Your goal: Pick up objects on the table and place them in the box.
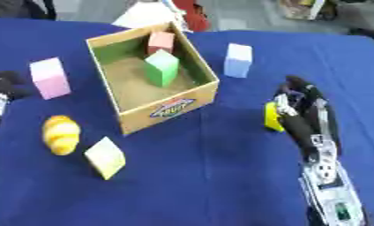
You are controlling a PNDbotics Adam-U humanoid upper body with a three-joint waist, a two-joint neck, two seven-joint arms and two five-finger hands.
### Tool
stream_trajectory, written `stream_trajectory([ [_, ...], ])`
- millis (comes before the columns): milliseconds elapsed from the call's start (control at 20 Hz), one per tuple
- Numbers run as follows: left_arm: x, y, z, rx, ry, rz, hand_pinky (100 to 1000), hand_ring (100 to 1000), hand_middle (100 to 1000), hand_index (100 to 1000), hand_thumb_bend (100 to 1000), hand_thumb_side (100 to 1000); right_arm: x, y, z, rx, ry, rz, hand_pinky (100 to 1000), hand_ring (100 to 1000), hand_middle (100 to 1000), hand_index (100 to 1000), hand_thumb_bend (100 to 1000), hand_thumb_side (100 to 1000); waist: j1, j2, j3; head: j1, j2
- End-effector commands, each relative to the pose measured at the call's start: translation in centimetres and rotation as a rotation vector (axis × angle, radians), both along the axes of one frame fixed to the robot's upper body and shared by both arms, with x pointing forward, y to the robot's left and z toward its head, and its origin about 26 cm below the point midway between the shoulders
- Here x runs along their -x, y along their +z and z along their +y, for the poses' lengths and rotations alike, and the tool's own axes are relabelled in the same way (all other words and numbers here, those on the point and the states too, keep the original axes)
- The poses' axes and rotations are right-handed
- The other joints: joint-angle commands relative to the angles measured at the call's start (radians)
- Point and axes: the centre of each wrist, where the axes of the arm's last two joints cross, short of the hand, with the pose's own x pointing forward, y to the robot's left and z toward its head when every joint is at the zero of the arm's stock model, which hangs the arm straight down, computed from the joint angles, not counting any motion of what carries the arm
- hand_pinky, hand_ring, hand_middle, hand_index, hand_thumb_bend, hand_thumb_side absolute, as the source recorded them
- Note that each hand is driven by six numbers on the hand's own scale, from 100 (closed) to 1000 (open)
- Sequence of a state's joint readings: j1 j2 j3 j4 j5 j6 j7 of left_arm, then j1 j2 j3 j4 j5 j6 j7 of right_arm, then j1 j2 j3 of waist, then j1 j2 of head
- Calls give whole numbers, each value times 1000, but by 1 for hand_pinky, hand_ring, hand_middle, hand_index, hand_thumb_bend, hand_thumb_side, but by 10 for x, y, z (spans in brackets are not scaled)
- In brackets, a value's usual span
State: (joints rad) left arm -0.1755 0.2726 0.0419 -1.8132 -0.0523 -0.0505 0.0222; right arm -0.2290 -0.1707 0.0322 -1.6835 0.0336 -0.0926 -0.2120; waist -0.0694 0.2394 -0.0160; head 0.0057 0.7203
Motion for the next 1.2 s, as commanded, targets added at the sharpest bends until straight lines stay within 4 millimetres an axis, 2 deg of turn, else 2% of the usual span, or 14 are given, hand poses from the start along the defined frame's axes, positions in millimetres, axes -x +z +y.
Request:
stream_trajectory([
  [50,0,10,3,-17,7,-35,774,630,664,774,182,645,-1,7,-2,9,4,-25,570,586,655,784,100,393,16,-33,1,-3,-6],
  [350,-1,13,4,-34,5,-38,777,634,669,778,183,640,-1,7,-2,9,4,-24,570,586,655,785,100,394,16,-33,1,-3,-5],
  [500,-4,27,9,-99,-4,-62,784,647,685,791,184,606,-1,7,-2,12,5,-22,570,586,655,785,100,394,16,-34,1,-4,-4],
  [700,-13,70,23,-343,-9,-124,789,662,705,807,194,541,0,5,-4,18,1,-16,570,586,655,785,100,393,22,-40,-2,-4,0],
  [900,-30,117,41,-691,-28,-126,807,715,758,847,230,465,1,3,-6,26,2,-5,570,586,655,785,100,394,30,-49,-12,-3,9],
  [950,-37,127,46,-768,-35,-105,812,731,774,866,270,431,2,2,-6,29,3,-1,570,586,655,785,100,394,33,-52,-16,-3,12],
  [1050,-52,143,54,-890,-42,-53,811,740,781,874,312,401,3,0,-7,34,6,6,570,586,655,785,100,394,36,-59,-22,-2,17],
  [1200,-78,153,60,-1043,-57,46,811,756,799,884,372,372,4,-3,-7,41,10,18,570,586,655,785,100,394,42,-67,-32,3,22],
])
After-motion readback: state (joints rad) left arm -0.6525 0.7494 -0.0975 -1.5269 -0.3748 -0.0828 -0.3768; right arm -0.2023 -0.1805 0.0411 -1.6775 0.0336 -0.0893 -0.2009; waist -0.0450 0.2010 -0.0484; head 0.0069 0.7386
